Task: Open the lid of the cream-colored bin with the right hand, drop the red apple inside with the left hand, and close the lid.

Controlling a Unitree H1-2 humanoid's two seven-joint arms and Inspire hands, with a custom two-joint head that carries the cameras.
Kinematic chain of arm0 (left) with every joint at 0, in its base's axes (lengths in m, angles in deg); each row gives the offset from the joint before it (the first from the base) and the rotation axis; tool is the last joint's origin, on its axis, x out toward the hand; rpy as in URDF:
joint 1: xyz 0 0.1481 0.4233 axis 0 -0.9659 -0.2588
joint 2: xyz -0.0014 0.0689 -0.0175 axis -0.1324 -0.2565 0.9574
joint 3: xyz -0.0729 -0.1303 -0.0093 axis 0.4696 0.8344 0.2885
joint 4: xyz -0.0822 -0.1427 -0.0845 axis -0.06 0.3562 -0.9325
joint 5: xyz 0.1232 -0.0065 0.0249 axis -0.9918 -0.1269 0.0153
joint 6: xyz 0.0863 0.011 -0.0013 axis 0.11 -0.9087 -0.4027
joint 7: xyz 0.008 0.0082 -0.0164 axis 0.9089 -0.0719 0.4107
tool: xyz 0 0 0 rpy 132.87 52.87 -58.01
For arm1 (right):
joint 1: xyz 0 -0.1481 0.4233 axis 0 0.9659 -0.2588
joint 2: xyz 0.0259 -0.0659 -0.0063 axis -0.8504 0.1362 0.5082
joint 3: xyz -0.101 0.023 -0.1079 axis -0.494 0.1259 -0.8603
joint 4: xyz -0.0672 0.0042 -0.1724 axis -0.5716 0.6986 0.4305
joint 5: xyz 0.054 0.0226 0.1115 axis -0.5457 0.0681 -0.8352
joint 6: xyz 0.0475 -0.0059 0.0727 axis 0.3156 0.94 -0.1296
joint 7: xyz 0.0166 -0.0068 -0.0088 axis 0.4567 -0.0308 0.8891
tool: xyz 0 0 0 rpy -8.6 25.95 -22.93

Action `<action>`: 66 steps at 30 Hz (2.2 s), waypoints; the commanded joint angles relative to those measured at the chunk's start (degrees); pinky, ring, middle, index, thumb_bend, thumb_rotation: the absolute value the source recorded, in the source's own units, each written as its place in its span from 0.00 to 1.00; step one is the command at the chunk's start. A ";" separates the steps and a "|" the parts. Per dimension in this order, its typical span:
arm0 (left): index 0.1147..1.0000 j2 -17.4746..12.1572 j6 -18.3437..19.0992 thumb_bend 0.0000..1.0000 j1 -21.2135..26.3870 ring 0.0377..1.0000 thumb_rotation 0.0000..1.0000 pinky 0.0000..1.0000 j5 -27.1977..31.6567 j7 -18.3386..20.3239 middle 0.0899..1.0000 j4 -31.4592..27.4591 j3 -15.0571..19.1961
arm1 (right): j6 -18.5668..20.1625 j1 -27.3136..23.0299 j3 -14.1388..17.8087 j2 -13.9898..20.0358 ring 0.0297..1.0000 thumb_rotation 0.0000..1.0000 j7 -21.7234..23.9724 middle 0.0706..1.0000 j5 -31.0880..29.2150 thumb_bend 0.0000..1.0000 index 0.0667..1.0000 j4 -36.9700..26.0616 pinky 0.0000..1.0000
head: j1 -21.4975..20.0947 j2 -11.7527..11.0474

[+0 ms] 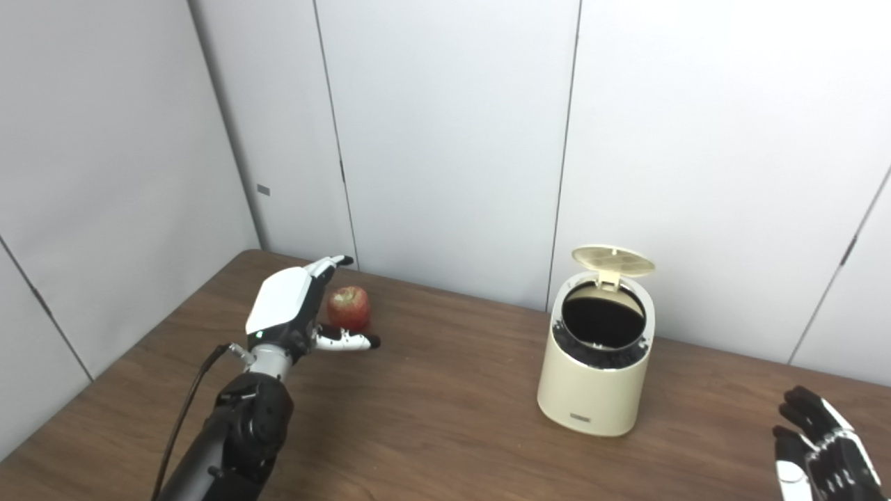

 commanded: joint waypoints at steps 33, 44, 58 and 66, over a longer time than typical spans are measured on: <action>0.88 -3.40 4.72 0.99 10.13 0.90 0.28 0.84 -0.48 -3.52 0.91 13.52 -5.85 | 1.08 2.08 3.23 3.45 0.59 0.74 3.59 0.63 -2.90 0.57 0.60 3.27 0.43 | 4.76 -3.04; 0.88 -3.90 7.18 0.99 13.00 0.90 0.26 0.85 -0.05 -2.49 0.91 18.44 -7.78 | 1.27 3.08 3.79 3.92 0.58 0.74 4.03 0.61 -3.61 0.60 0.58 2.86 0.43 | 4.76 -2.68; 0.87 -5.69 6.89 0.99 17.49 0.89 0.26 0.82 2.18 -5.20 0.91 28.40 -9.18 | 3.34 3.84 3.33 3.22 0.59 0.76 4.24 0.62 -2.63 0.67 0.58 0.52 0.42 | 3.31 -3.15; 0.68 -6.21 9.18 0.98 20.88 0.50 0.23 0.39 -0.84 -1.84 0.61 33.85 -12.61 | 4.28 3.87 3.21 2.76 0.59 0.76 4.48 0.62 -2.83 0.70 0.58 -0.28 0.42 | 2.00 -3.36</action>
